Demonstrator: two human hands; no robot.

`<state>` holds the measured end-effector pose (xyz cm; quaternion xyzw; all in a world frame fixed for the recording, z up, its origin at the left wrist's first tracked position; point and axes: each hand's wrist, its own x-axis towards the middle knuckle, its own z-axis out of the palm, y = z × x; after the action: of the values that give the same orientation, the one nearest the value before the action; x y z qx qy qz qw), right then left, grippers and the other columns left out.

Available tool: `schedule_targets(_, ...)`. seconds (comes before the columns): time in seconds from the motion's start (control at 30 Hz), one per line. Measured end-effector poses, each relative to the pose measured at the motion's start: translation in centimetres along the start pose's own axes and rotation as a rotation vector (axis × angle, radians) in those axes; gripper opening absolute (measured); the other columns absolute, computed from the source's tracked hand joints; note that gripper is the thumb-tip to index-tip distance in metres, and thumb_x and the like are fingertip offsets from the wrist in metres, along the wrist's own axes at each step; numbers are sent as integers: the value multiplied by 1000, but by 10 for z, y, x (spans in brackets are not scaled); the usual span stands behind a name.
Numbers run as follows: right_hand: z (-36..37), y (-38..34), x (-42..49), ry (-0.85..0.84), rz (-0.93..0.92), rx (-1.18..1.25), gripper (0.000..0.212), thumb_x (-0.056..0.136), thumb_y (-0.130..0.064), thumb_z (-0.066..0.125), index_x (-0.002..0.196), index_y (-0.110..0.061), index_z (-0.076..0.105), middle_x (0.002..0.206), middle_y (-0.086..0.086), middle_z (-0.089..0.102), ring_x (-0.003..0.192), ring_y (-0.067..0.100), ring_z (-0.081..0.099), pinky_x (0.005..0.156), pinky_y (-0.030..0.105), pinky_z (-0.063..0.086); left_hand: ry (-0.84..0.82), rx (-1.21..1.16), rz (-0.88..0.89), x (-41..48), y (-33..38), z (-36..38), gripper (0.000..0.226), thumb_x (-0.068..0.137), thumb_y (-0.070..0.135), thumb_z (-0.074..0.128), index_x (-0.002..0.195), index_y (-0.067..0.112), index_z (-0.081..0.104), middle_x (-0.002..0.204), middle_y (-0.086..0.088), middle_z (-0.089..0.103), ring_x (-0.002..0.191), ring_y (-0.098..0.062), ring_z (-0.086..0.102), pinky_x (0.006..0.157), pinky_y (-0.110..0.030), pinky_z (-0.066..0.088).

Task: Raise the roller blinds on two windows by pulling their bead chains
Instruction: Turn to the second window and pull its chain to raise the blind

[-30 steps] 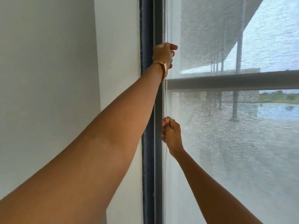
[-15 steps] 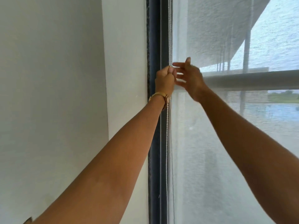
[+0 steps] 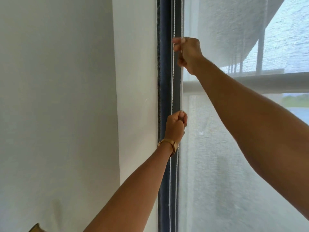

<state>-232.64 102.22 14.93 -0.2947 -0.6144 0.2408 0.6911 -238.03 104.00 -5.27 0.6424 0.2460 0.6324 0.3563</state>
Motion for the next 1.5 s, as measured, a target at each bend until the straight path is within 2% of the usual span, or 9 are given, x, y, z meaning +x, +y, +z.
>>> schedule_targets(0.23,-6,70,-36,57,-173,-125,20,67,-10,25,59,-22,38,57,-5,39,52,7,34,49,22,26,-203,70,-197,-35,-37,-13,37,97,11,30,68,14,53,48,5,52,39,-5,43,37,-15,31)
schedule_targets(0.33,-8,92,-47,28,-213,-91,16,63,-7,26,59,-20,35,58,-2,36,53,7,32,47,17,26,-262,127,-250,-42,-48,-22,36,99,18,29,85,14,61,67,4,70,62,-11,66,57,-23,51)
schedule_targets(0.7,-1,127,-58,124,-248,-167,24,69,6,31,61,-15,42,56,-1,41,53,9,39,48,16,32,178,-20,-108,58,12,-22,51,99,40,25,111,3,58,106,-15,68,95,-27,64,86,-41,53)
schedule_targets(0.9,7,159,-88,181,-210,-168,32,86,4,36,62,-16,41,57,-6,41,51,-1,38,50,9,32,92,12,99,102,90,-11,49,101,35,24,114,0,56,81,-3,65,71,-16,62,62,-20,51)
schedule_targets(1.03,7,185,-111,165,-187,-157,38,84,5,34,61,-23,41,59,-6,42,57,5,37,55,22,31,19,-31,68,115,125,-4,39,101,27,27,104,2,57,77,-8,66,49,-14,61,48,-25,49)
schedule_targets(1.13,1,199,-130,161,-171,-159,34,87,10,33,63,-13,42,58,-9,38,51,1,37,51,11,26,66,-52,22,113,132,-2,34,99,15,28,105,1,58,71,-5,61,37,-8,45,37,-19,35)
schedule_targets(1.3,-3,209,-150,43,-100,-66,37,95,1,32,64,-16,42,61,-2,41,51,3,33,48,13,28,101,-53,135,98,110,-2,37,86,-5,23,65,13,48,54,0,34,37,-5,27,36,-16,21)
schedule_targets(1.4,-10,204,-151,-109,65,22,33,101,-14,33,80,-12,58,66,5,55,53,7,46,48,20,35,129,-71,159,93,104,-4,38,85,-6,20,60,15,39,54,-1,30,36,-5,24,36,-15,18)
schedule_targets(1.5,-22,190,-133,-139,152,65,40,102,-30,26,103,-9,60,90,5,66,78,16,61,67,25,49,123,-88,139,86,99,-9,37,86,-5,20,61,16,38,55,-1,28,38,-6,22,38,-16,14)
